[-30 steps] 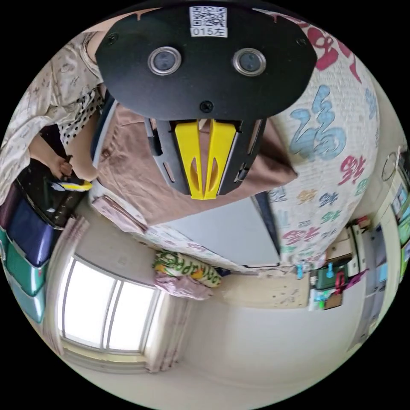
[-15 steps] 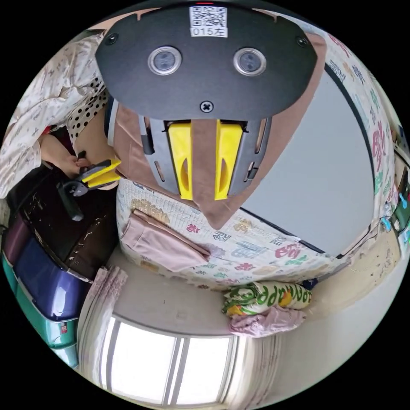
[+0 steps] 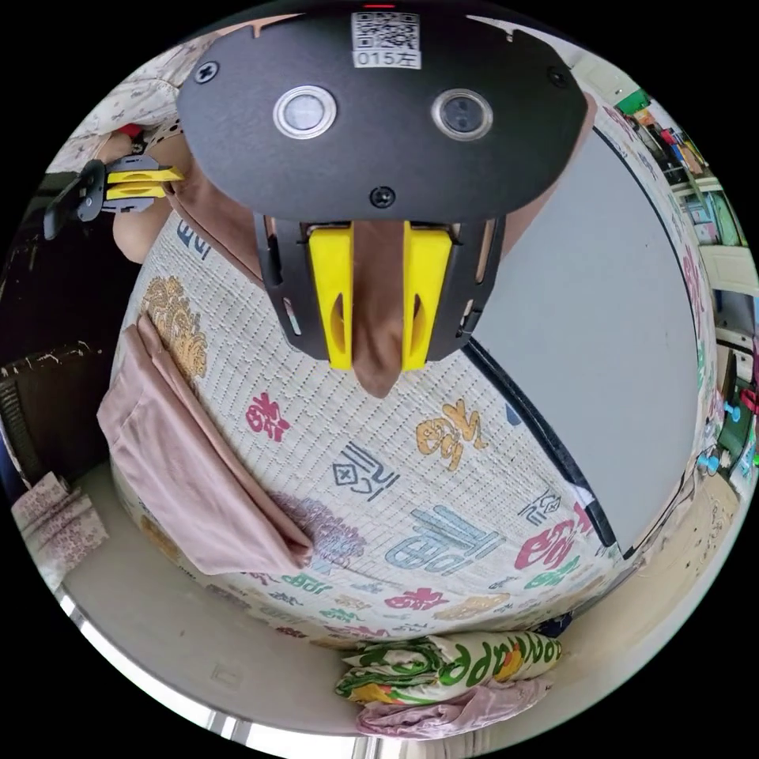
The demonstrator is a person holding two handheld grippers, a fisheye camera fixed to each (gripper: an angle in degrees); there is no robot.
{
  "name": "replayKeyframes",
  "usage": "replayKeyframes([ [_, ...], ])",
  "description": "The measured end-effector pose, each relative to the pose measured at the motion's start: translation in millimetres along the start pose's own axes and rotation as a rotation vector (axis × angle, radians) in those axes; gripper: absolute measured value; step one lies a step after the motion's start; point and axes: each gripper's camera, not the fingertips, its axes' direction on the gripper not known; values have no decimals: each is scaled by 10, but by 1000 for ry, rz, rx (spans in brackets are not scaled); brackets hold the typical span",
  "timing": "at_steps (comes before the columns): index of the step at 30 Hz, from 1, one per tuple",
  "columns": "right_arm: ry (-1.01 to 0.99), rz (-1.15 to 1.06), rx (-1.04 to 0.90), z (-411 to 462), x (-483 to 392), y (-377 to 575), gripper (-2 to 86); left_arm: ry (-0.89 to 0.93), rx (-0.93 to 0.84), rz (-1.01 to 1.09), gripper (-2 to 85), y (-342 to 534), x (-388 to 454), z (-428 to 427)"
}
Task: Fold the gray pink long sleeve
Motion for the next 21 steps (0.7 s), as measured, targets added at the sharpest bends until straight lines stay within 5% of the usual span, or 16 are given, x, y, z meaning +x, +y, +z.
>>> replayKeyframes([
  [6,9,13,111,-16,119,305,8,-55,33,19,16,165,40,-230],
  [10,60,-12,232,-164,138,667,7,-95,209,46,8,422,57,-774],
  [16,284,-36,462,-830,211,1093,7,150,522,61,6,895,-45,-1815],
  [21,111,-175,614,-1473,38,1486,7,378,756,5,6,1726,-471,-2307],
])
